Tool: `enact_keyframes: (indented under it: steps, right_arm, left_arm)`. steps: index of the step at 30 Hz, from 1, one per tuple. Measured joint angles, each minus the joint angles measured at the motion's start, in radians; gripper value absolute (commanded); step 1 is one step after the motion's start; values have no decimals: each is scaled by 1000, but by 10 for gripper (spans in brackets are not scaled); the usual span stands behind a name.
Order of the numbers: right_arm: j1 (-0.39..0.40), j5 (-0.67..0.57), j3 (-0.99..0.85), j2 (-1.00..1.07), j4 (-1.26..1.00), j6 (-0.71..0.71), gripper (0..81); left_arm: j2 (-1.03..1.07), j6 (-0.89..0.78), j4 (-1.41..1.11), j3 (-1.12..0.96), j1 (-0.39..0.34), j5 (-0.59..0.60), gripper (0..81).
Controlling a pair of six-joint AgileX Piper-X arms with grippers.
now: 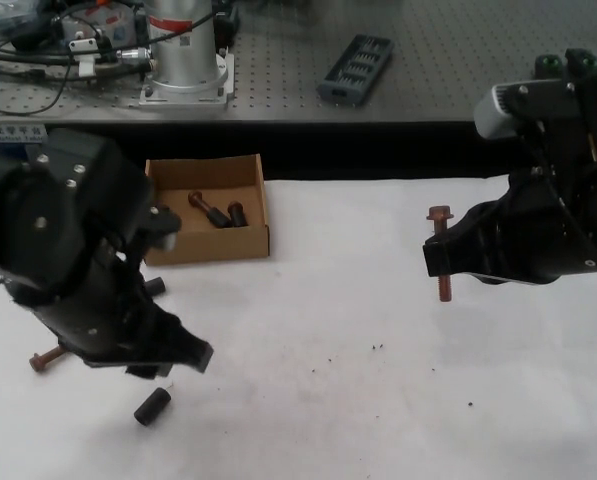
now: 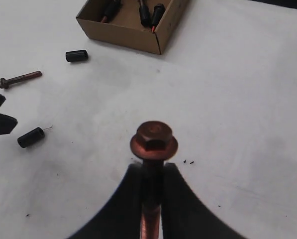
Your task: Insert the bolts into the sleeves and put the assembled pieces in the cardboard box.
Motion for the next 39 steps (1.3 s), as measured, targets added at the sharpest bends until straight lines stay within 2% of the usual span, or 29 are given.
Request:
enact_keyframes:
  steps: [3, 11, 23, 31, 34, 39]
  right_arm:
    - [0, 0, 0, 0, 0, 0, 43]
    - [0, 0, 0, 0, 1, 0, 43]
    - [0, 0, 0, 0, 4, 0, 43]
    - [0, 0, 0, 0, 4, 0, 43]
    - [0, 0, 0, 0, 4, 0, 43]
    - [0, 0, 0, 0, 4, 0, 43]
  left_arm:
    - [75, 17, 71, -37, -8, -43, 351]
    - [160, 50, 112, -40, -8, -43, 351]
    - [205, 96, 106, -40, -12, 37, 351]
    - [265, 128, 97, -50, -28, 28, 346]
    - [269, 128, 103, -55, -29, 19, 299]
    - [276, 128, 107, -71, -29, -3, 146]
